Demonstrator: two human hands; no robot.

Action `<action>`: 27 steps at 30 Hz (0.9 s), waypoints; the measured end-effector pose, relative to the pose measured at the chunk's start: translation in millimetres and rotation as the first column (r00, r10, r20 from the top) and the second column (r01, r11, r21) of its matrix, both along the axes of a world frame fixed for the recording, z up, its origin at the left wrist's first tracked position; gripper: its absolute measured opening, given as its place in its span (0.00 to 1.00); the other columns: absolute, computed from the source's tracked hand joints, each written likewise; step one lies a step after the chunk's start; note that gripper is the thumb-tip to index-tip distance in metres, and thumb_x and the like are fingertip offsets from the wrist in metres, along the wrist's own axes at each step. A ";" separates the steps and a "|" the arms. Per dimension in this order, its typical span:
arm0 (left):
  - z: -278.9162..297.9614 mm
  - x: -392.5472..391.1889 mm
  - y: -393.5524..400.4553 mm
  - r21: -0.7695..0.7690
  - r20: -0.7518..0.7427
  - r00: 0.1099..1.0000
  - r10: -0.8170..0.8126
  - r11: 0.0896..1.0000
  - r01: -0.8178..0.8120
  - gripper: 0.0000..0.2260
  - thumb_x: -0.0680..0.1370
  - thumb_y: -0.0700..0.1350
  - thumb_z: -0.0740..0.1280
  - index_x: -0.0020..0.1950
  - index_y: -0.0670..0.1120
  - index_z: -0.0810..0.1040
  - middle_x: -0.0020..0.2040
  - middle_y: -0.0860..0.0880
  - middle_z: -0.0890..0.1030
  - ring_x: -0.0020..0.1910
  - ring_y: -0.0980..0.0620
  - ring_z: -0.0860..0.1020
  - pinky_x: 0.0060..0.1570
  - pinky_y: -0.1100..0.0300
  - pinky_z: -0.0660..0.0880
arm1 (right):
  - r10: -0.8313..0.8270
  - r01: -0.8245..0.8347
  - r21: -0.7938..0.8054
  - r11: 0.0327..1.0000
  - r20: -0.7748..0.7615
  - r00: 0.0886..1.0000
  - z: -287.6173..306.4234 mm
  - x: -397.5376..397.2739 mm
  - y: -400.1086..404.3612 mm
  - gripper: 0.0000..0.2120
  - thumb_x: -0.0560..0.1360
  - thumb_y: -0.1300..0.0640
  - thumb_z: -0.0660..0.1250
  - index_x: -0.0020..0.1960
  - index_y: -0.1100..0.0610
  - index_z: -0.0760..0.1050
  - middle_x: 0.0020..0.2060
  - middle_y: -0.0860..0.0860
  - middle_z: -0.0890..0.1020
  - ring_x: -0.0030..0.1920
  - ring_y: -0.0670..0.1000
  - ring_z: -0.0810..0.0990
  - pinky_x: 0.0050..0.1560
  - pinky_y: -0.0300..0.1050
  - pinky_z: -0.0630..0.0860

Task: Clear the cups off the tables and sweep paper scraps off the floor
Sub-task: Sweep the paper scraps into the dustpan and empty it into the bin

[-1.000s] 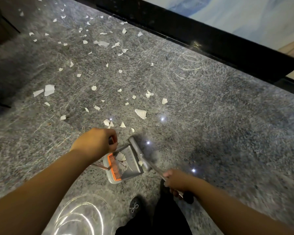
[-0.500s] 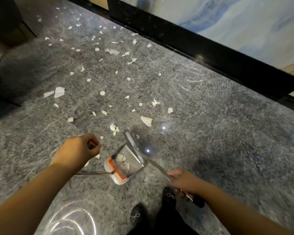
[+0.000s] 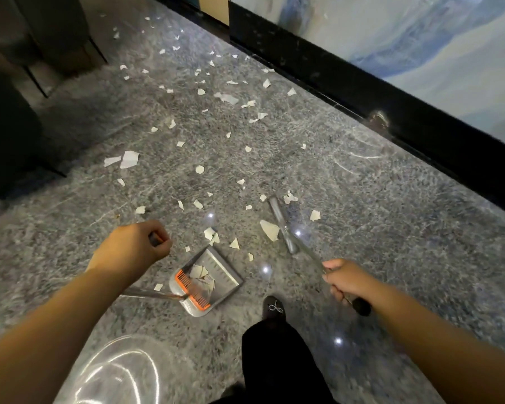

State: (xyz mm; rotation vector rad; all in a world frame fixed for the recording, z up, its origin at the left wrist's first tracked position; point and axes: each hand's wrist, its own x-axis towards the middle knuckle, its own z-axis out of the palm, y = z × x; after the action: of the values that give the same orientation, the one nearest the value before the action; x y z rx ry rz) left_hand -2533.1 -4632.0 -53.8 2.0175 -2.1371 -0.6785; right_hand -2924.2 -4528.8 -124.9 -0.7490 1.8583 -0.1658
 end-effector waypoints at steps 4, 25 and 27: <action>-7.1 -15.5 -27.1 0.061 0.065 0.996 0.064 0.996 -0.068 0.08 0.72 0.52 0.73 0.36 0.58 0.76 0.34 0.55 0.80 0.37 0.51 0.78 0.39 0.55 0.77 | 0.129 -0.126 0.060 0.990 -0.047 0.991 -12.6 -30.2 -58.0 0.24 0.79 0.62 0.61 0.75 0.59 0.62 0.23 0.53 0.77 0.21 0.46 0.74 0.25 0.35 0.71; -14.4 -48.4 -78.7 0.097 0.167 0.982 0.092 0.989 -0.109 0.06 0.73 0.53 0.70 0.38 0.59 0.75 0.35 0.56 0.78 0.35 0.51 0.78 0.36 0.56 0.77 | 0.720 -0.700 0.269 0.662 0.032 0.693 -29.6 37.6 -125.1 0.25 0.76 0.65 0.58 0.72 0.56 0.62 0.31 0.50 0.78 0.26 0.46 0.75 0.23 0.33 0.67; -15.0 -46.0 -74.8 0.096 0.151 0.984 0.090 0.990 -0.105 0.06 0.73 0.53 0.70 0.39 0.58 0.75 0.35 0.55 0.79 0.36 0.50 0.78 0.36 0.55 0.78 | 0.723 -0.715 0.253 0.652 0.080 0.687 -29.2 51.3 -119.9 0.25 0.77 0.64 0.58 0.73 0.55 0.61 0.30 0.51 0.78 0.26 0.47 0.75 0.25 0.35 0.68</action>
State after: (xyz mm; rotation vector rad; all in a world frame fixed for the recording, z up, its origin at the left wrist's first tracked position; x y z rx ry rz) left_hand -2579.1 -4706.8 -68.8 2.2756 -2.1026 -0.6588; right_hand -2872.9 -4648.7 -154.1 -1.2431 1.4268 0.6094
